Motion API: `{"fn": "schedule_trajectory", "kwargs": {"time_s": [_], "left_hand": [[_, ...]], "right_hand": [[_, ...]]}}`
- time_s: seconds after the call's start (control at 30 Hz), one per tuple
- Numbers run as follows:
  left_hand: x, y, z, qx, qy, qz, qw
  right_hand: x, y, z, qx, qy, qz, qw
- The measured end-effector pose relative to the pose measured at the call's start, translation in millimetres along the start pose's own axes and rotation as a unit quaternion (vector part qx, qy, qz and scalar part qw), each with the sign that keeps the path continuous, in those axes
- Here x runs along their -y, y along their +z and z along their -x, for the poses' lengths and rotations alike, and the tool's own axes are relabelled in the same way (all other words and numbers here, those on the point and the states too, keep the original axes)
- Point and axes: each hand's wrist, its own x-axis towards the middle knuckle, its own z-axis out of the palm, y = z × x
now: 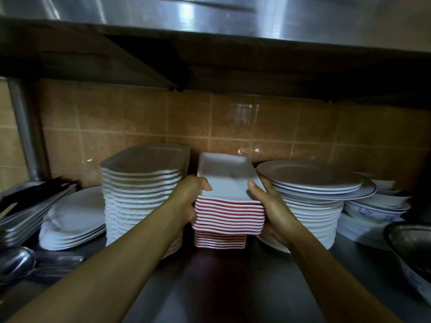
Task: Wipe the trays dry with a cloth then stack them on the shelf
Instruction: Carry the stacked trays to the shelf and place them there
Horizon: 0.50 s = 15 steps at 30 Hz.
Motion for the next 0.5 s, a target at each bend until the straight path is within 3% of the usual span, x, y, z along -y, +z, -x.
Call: {"fn": "schedule_trajectory", "kwargs": {"time_s": [0.23,0.33,0.4,0.5], "left_hand": [[-1,3,-8,-0.005,-0.023,0.004,1.000],[-2,4,-9,-0.002,-0.036,0.001,0.999],[-3,4,-7,0.000,-0.039,-0.003,0.999],[-4,4,-7,-0.004,-0.039,-0.011,0.999]], "right_hand": [[9,2,6,-0.025,0.001,0.017,1.000],[10,2,22,-0.088,-0.094,0.186,0.974],[3,0,34,-0.129,-0.192,0.402,0.886],[-15,9,42,-0.128,-0.324,0.627,0.697]]}}
